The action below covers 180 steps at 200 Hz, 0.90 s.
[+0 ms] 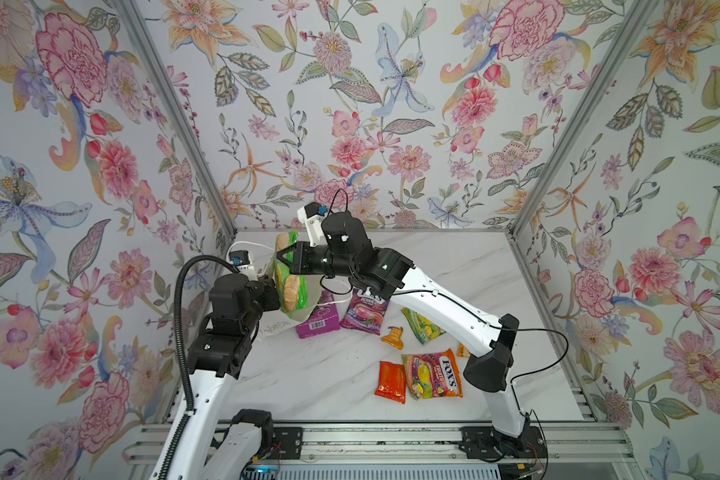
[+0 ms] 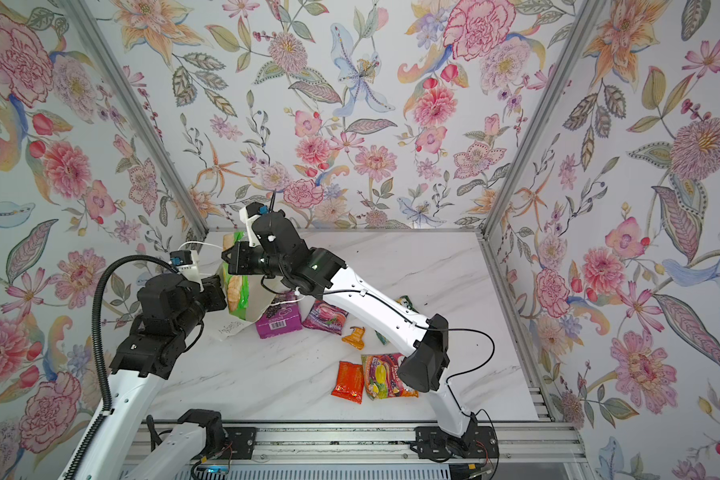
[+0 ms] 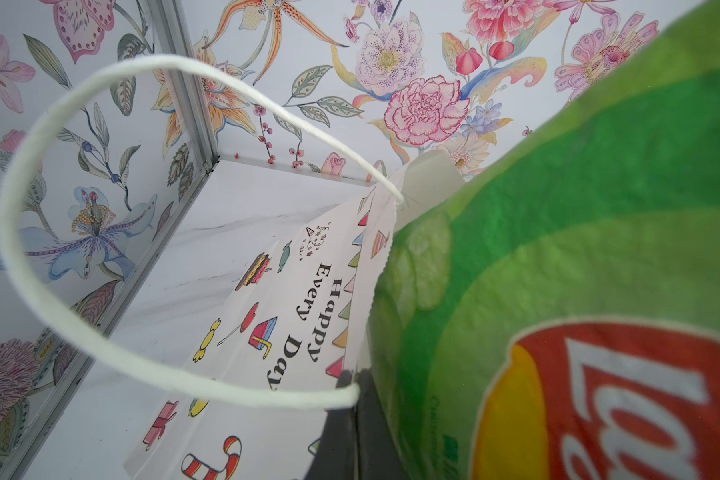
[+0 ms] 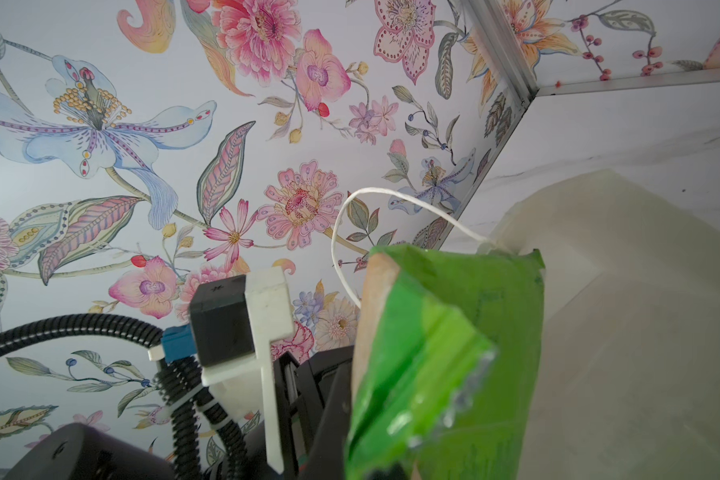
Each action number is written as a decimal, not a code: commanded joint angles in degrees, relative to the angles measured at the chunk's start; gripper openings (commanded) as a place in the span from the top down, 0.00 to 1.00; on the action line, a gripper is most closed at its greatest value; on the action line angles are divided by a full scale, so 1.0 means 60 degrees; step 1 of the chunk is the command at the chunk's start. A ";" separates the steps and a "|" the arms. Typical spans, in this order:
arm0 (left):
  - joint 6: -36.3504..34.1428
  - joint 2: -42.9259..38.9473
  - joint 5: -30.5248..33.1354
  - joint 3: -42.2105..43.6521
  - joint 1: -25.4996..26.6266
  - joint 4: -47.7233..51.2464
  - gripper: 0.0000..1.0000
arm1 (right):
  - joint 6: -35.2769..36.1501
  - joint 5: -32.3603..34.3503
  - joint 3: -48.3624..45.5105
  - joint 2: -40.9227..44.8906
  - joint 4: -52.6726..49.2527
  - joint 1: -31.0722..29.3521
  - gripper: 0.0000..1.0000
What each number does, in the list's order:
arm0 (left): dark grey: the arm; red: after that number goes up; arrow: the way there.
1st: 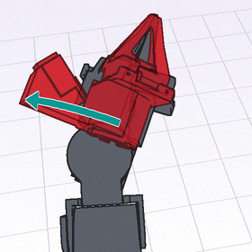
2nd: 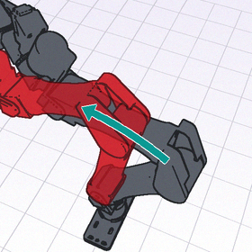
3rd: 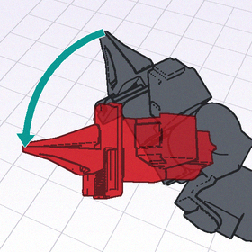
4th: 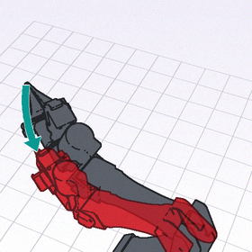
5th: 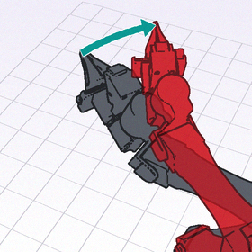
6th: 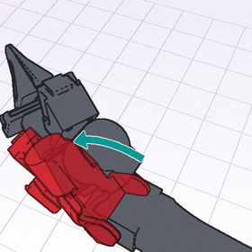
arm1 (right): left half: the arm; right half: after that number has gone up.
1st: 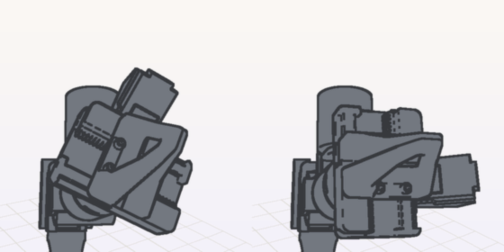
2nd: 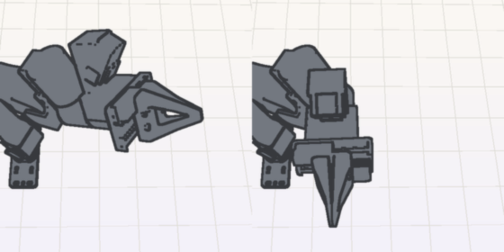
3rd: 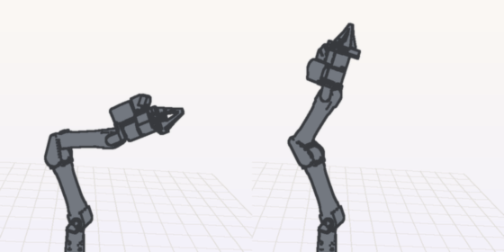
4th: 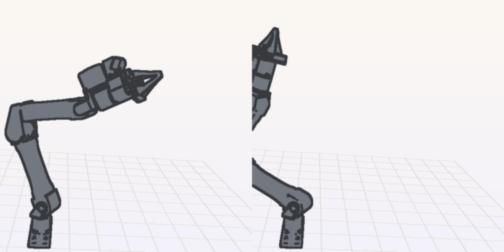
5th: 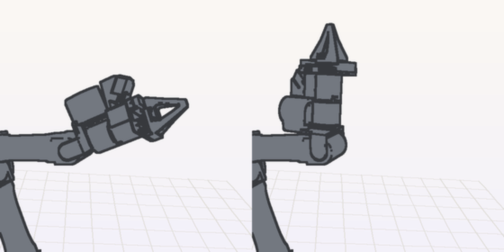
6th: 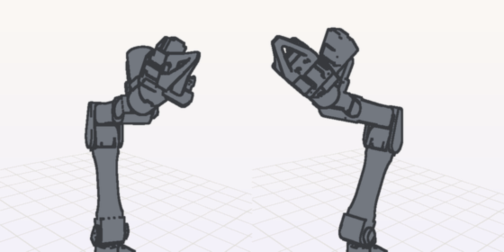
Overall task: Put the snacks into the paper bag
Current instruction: 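Lower the Lay's bag into the paper bag held by the left gripper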
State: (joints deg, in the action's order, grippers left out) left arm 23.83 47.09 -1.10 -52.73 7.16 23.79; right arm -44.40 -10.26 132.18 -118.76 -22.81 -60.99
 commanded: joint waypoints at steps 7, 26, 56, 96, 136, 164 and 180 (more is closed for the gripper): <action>0.0136 -0.0169 -0.0218 0.0070 0.0094 -0.0327 1.00 | 0.0182 0.0229 -0.0375 0.0670 0.0467 0.0004 1.00; 0.0184 -0.0485 -0.0461 0.0173 0.0088 -0.0608 1.00 | 0.0211 0.0389 -0.0909 0.0662 0.0705 0.0235 1.00; 0.0343 -0.0715 -0.0432 0.0182 0.0092 -0.0690 1.00 | 0.0196 0.0641 -0.1577 0.0605 0.0703 0.0607 1.00; 0.0351 -0.0607 -0.0462 0.0277 0.0094 -0.0699 1.00 | 0.0189 0.1509 -0.2568 0.0986 0.0629 0.0846 1.00; 0.0306 -0.0356 -0.0695 0.0374 0.0096 -0.0667 1.00 | 0.0339 0.2373 -0.2380 0.0710 -0.0250 0.0849 1.00; 0.0247 -0.0336 -0.0818 0.0441 0.0093 -0.0671 1.00 | 0.0444 0.2256 -0.1717 0.0090 -0.0401 0.0666 1.00; 0.0188 -0.0300 -0.0953 0.0422 0.0094 -0.0639 1.00 | 0.0679 0.2514 -0.0887 -0.0440 -0.0880 0.0456 1.00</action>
State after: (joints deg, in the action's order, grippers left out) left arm 24.88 45.12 -4.38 -50.74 7.16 20.64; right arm -42.87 2.26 120.38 -117.67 -25.30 -56.25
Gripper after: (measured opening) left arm 0.042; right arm 0.047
